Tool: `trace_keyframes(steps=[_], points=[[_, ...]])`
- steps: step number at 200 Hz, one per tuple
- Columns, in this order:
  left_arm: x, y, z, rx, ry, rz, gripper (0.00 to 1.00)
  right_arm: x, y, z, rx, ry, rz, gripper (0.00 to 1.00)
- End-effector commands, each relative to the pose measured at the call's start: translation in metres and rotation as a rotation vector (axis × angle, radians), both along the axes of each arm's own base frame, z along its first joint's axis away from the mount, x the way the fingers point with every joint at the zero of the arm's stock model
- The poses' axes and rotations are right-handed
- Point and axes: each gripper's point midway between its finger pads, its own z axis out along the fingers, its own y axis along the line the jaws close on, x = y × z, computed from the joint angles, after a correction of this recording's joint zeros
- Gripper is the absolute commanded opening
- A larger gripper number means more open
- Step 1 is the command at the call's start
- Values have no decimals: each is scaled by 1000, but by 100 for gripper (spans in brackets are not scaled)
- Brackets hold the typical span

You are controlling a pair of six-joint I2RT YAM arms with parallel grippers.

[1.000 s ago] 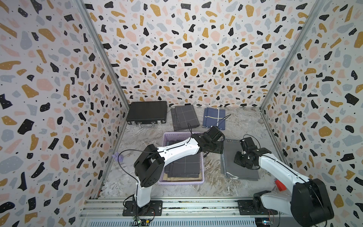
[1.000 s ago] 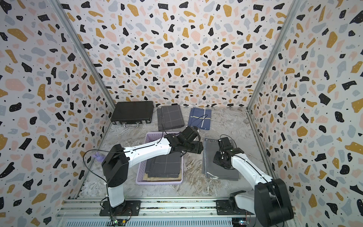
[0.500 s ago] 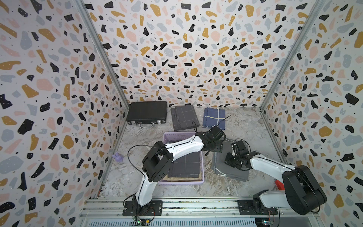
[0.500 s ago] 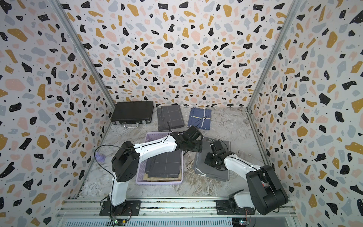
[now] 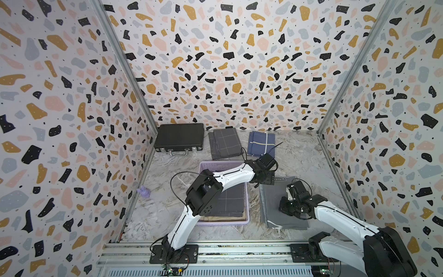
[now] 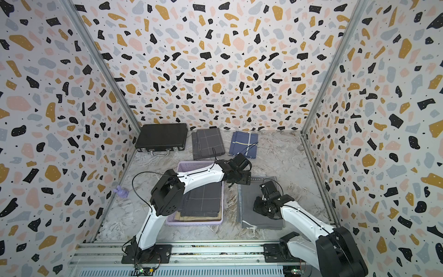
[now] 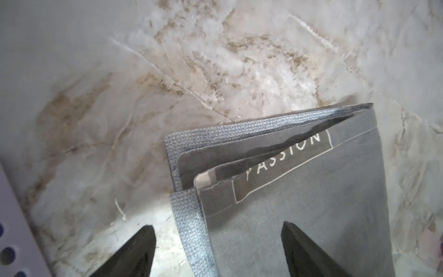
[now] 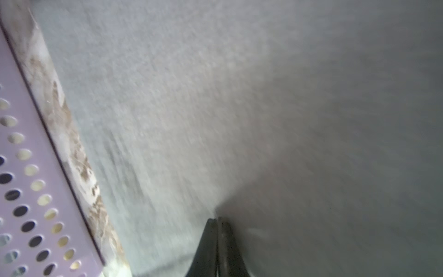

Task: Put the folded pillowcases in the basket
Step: Pick up the pillowcase at the center of the board.

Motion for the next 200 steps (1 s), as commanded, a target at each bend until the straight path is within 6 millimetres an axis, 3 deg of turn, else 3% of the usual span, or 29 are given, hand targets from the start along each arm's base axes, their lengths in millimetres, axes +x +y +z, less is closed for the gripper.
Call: trace_keyframes(steps=[1,31,72,107,125,152,164,181,200], points=[[7,11,-6,75,-23,20,89,-8,-23,34,-109,-55,15,25],[7,9,-24,101,10,15,89,-12,-28,57,-99,-100,-2,32],[14,-4,-38,70,8,-12,84,-18,-31,49,-106,-70,-6,33],[15,-10,-41,45,10,-38,49,-20,-32,48,-102,-77,-4,33],[12,-6,-49,58,23,-36,35,-18,-32,51,-107,-87,-2,33],[16,4,-50,76,13,-26,3,-17,-37,47,-141,-79,2,33],[24,12,-38,90,-25,-22,0,-18,-41,42,-163,-65,-4,34],[34,21,-20,125,-79,-57,0,-17,-47,37,-198,-59,-9,49],[44,29,-6,180,-110,-117,0,-14,-56,36,-238,-69,-25,58]])
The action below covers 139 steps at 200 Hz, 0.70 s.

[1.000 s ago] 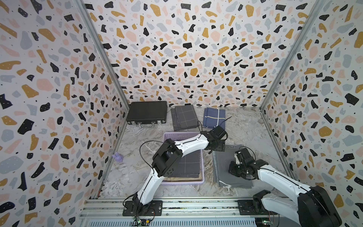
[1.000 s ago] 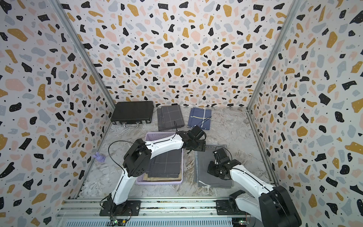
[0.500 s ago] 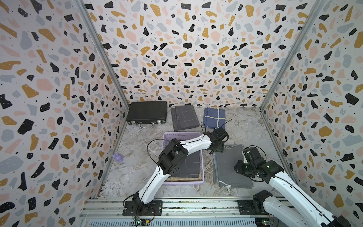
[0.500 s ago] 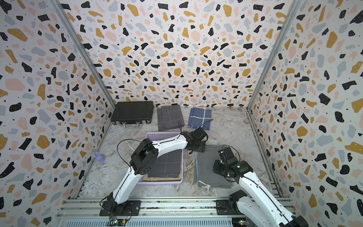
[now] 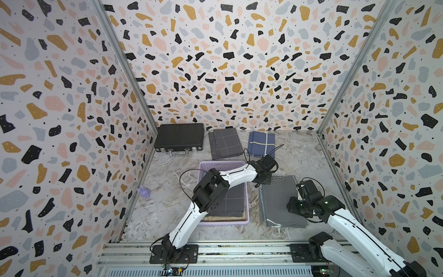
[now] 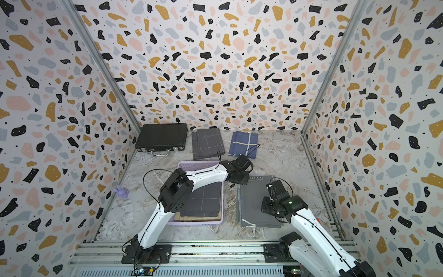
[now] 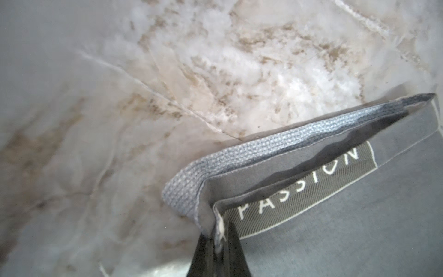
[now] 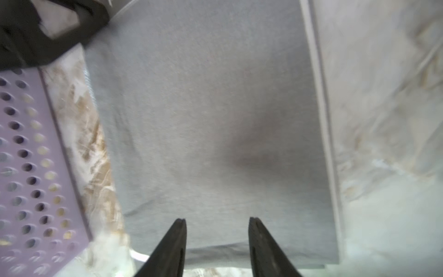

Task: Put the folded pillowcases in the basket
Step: Pick up the pillowcase at the center of the board.

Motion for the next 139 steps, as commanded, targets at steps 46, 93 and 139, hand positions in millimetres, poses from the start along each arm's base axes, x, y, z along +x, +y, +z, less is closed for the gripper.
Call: trace_keyframes(steps=[46,93,139], points=[[23,11,18,88,-58,-187,0,-5,-35,-17,-139,34,-93,66],[22,12,15,101,-51,-208,0,-2,-25,-42,-62,114,-96,67],[20,15,6,110,-31,-187,0,-22,1,-64,114,178,-74,45]])
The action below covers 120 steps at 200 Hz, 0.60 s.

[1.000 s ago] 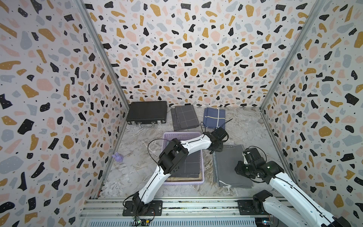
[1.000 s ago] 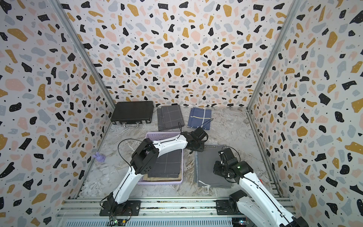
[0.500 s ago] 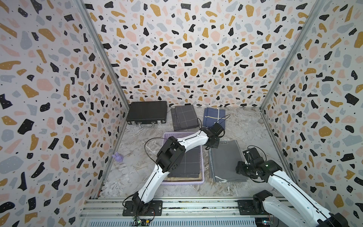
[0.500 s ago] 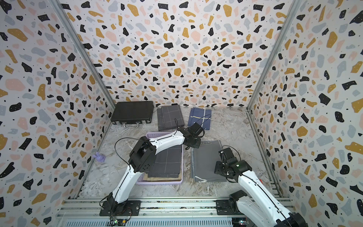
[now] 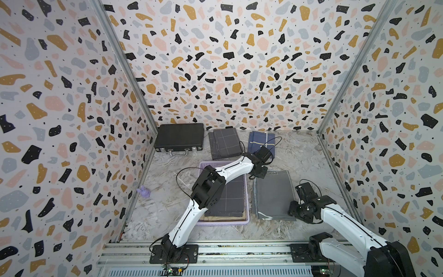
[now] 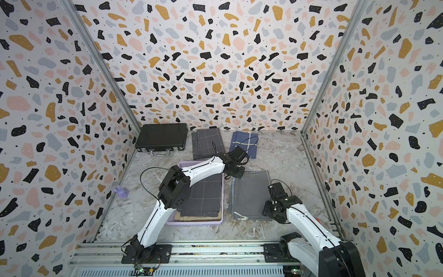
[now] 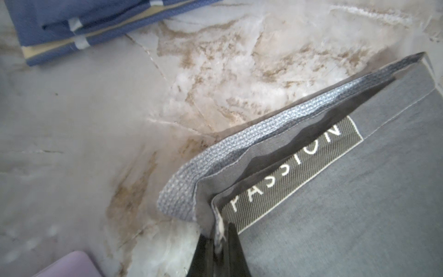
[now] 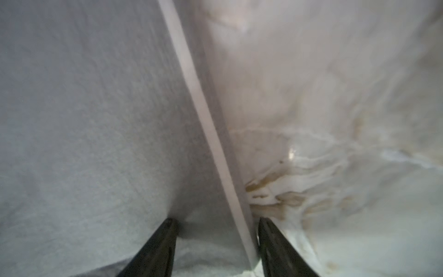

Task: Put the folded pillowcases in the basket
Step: Pick up the pillowcase at the center of the board.

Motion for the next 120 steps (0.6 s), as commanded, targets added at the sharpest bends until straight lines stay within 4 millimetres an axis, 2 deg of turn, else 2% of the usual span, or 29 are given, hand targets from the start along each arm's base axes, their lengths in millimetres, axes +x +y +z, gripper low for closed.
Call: trace_keyframes(steps=[1,16,28,33,53,70,92,104,120], points=[[-4,0,-11,19,20,-8,0,-7,18,-4,122,8,10,45],[-5,1,-13,17,31,3,0,-8,20,2,139,7,-4,30],[-8,0,-11,5,41,9,0,-5,20,5,138,-8,-4,7],[-9,0,-10,-1,49,12,0,-4,18,7,127,-15,-4,0],[-16,-5,1,-45,73,7,0,-1,18,14,121,-30,9,0],[-25,-10,19,-97,94,-7,0,5,22,31,147,-83,17,0],[-39,-13,60,-149,56,-40,0,15,26,72,192,-202,23,0],[-47,-13,89,-174,10,-58,0,20,32,100,234,-265,35,0],[-57,-10,127,-226,-34,-66,0,25,36,128,267,-334,41,0]])
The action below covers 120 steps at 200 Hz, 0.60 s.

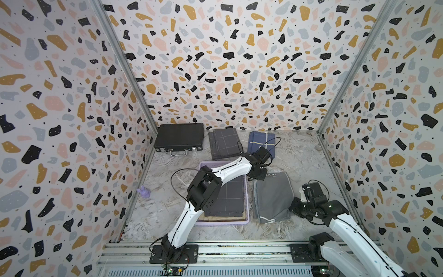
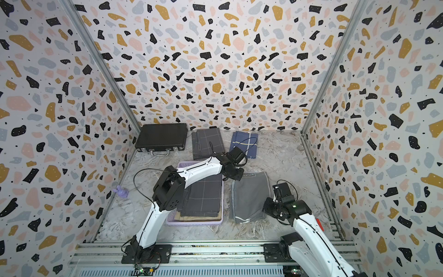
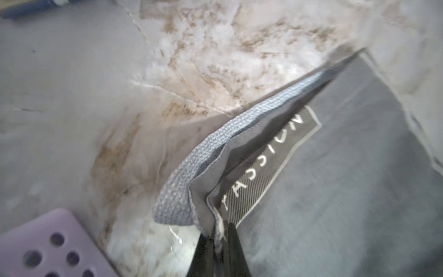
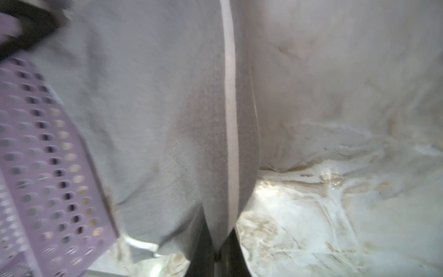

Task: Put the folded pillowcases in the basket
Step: Pick up the pillowcase at the center of the board.

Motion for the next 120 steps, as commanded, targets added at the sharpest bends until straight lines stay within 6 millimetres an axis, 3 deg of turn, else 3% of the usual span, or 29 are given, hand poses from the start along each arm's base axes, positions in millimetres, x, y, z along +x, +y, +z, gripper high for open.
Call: trace_keyframes(steps=[1,26,61,83,120], points=[[-22,-11,94,-156,-100,-44,0,8,9,51,67,-110,15,0],[-35,1,149,-232,-172,-41,0,9,21,89,136,-170,49,0],[-40,42,198,-234,-306,14,0,8,52,126,235,-234,137,0],[-30,86,206,-167,-360,89,0,6,81,133,281,-235,214,0],[-3,163,201,-98,-355,215,0,-4,142,134,256,-268,373,0]])
